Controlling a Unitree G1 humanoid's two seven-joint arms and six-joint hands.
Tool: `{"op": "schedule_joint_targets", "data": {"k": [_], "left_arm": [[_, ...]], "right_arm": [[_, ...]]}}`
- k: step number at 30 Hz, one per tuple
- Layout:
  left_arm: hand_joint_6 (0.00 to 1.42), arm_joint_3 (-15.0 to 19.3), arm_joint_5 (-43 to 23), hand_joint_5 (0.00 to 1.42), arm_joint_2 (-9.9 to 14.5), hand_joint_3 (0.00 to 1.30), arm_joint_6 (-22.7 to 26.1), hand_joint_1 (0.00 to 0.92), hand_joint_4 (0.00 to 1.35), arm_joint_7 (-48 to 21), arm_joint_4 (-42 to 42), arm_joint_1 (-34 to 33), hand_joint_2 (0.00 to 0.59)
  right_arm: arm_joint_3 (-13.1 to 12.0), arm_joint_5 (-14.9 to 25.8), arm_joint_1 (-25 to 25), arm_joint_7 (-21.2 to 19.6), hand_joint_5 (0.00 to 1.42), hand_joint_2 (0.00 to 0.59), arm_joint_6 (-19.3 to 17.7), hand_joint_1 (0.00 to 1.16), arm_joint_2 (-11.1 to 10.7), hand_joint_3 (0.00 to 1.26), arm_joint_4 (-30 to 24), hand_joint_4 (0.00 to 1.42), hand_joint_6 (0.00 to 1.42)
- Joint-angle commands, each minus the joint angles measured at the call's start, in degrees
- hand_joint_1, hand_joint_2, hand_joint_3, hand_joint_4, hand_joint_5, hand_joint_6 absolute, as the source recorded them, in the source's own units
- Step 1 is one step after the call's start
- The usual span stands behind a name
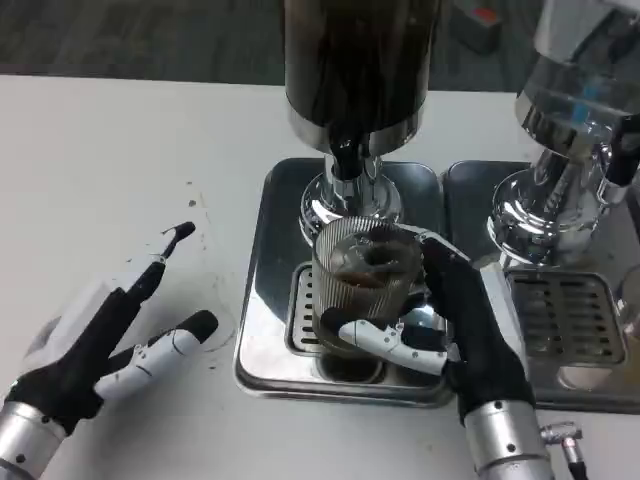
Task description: Grasp the cup under the faucet to collect the drink, then remove the cup.
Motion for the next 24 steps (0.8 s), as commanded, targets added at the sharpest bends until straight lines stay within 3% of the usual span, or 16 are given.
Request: {"op": "schedule_joint_targets", "data": {"k": [1, 11, 24], "left_arm": [[0.0, 0.0, 2.6, 0.0, 1.4, 0.02, 1.9, 0.0, 0.0, 1.8, -2.2, 1.2, 0.142], [0.0, -0.5, 13.3, 0.0, 5.1, 0.0, 7.9, 0.0, 0.0, 7.2, -14.9, 7.4, 0.141], [0.0, 0.3, 16.8, 0.0, 11.4, 0.0, 8.8, 0.0, 0.0, 8.0, -22.2, 12.9, 0.121]], "right_arm": [[-0.4, 1.4, 1.8, 2.0, 0.65, 0.187, 0.0, 1.09, -0.3, 0.5, -4.5, 0.59, 0.88], [0.2, 1.9, 5.6, 5.4, 0.63, 0.192, 1.0, 1.08, -0.8, 0.5, -10.5, 0.59, 0.9], [0.4, 2.4, 9.1, 9.2, 0.63, 0.19, 1.1, 1.06, -2.1, 0.5, -17.0, 0.59, 0.91]]}}
